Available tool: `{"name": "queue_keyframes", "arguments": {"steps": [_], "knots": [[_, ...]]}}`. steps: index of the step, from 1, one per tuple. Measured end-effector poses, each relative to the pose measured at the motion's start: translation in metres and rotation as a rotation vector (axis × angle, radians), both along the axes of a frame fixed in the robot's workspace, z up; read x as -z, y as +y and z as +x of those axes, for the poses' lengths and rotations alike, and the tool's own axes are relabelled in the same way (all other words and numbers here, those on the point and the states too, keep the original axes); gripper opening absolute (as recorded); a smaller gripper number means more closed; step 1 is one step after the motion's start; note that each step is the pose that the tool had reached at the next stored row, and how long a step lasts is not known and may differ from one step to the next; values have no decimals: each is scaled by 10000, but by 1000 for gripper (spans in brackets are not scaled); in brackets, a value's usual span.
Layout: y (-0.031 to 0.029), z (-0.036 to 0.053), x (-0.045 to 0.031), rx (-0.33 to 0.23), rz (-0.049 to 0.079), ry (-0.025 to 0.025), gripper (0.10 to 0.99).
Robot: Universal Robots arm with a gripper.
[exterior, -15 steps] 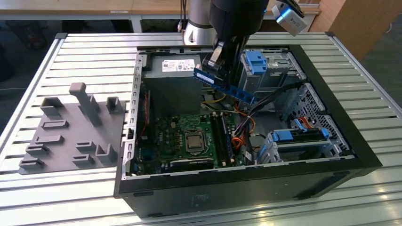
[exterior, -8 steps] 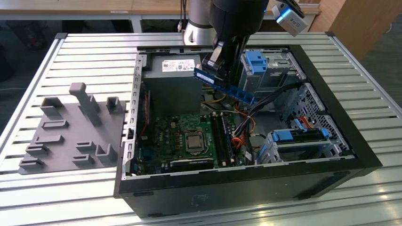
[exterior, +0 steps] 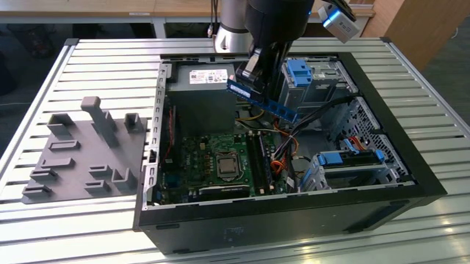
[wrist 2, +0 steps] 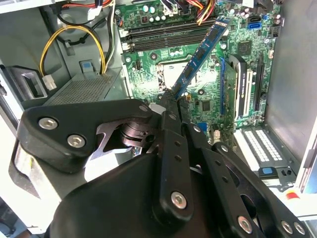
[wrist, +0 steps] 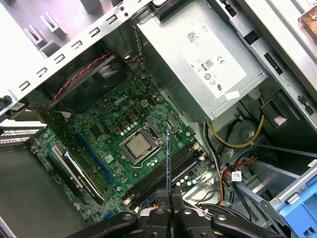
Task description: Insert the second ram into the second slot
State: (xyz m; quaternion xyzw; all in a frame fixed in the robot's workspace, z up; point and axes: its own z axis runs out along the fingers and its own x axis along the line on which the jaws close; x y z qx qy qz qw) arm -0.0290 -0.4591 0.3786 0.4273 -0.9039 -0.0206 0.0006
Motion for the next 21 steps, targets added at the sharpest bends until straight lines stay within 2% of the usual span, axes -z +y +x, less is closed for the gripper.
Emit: {"name": "queue_keyframes", "arguments": {"steps": [5,21], "knots": [[0,0,0,114,0,0,133],[0,0,5,1019,0,0,133]]}}
